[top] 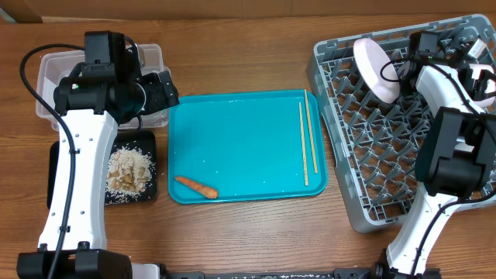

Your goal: Sort waste into correct bins and load items into the dishwasher

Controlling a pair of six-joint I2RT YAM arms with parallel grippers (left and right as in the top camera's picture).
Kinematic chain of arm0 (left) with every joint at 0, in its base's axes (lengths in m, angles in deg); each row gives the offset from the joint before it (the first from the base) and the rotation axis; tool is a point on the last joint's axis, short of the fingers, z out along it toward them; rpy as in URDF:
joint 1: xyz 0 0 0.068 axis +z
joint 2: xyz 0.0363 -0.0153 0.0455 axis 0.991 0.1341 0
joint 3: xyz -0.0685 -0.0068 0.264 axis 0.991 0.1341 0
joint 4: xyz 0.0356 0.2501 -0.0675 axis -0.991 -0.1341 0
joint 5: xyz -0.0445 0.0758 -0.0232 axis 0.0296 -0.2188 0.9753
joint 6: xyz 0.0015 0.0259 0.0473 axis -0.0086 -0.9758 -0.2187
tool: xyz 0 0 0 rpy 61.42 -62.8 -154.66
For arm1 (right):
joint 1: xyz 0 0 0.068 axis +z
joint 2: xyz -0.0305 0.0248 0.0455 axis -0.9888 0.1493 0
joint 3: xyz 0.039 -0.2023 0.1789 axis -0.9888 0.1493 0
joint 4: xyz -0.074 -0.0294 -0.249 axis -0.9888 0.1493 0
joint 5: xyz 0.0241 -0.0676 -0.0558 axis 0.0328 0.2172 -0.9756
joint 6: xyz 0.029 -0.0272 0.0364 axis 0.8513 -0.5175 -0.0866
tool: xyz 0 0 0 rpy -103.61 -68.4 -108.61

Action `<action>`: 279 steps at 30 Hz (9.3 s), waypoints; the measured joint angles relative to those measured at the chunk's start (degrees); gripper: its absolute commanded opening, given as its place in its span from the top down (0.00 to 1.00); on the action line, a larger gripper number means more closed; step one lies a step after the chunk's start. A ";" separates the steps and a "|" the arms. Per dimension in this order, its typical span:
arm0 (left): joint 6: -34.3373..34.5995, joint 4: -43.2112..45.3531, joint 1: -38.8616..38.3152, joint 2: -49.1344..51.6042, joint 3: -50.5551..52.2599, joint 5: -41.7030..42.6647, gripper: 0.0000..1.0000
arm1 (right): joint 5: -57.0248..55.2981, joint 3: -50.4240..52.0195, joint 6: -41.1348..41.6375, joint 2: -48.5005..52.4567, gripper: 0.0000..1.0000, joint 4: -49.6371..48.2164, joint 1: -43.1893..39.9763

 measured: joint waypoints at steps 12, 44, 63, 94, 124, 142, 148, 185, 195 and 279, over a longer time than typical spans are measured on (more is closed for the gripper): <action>0.00 0.13 0.00 0.00 0.00 0.00 0.11 | 24.44 0.02 4.31 -11.47 0.00 6.27 2.86; 0.13 -8.00 -0.76 0.00 0.00 -0.02 0.02 | 99.03 0.07 -2.51 -25.05 0.03 33.44 29.42; 0.13 -8.20 -0.76 0.00 0.00 -0.02 0.02 | 96.50 0.07 4.35 -4.98 0.12 31.93 34.73; 0.13 -8.00 -0.76 0.00 0.00 -0.04 0.01 | 93.26 3.13 6.78 -1.68 0.83 30.10 34.73; 0.13 -7.72 -0.76 0.00 0.00 -0.04 0.01 | 84.17 4.28 -4.59 -25.90 0.96 36.50 33.38; 0.13 -7.69 -0.76 0.00 0.00 -0.02 0.01 | 78.07 13.35 -14.29 -27.71 0.96 35.47 21.03; 0.13 -7.69 -0.76 0.00 0.00 -0.02 0.01 | 80.46 13.55 -15.67 -27.69 0.86 35.21 22.08; 0.13 -7.69 -0.76 0.00 0.00 -0.02 0.00 | 88.28 7.56 -7.69 -19.30 0.39 24.70 33.77; 0.13 -7.69 -0.76 0.00 0.02 -0.02 0.01 | 85.40 10.67 -3.32 -13.84 0.39 20.83 34.05; 0.13 -7.72 -0.76 0.00 0.00 -0.02 0.00 | 85.59 15.15 -14.08 -29.94 0.57 31.80 17.53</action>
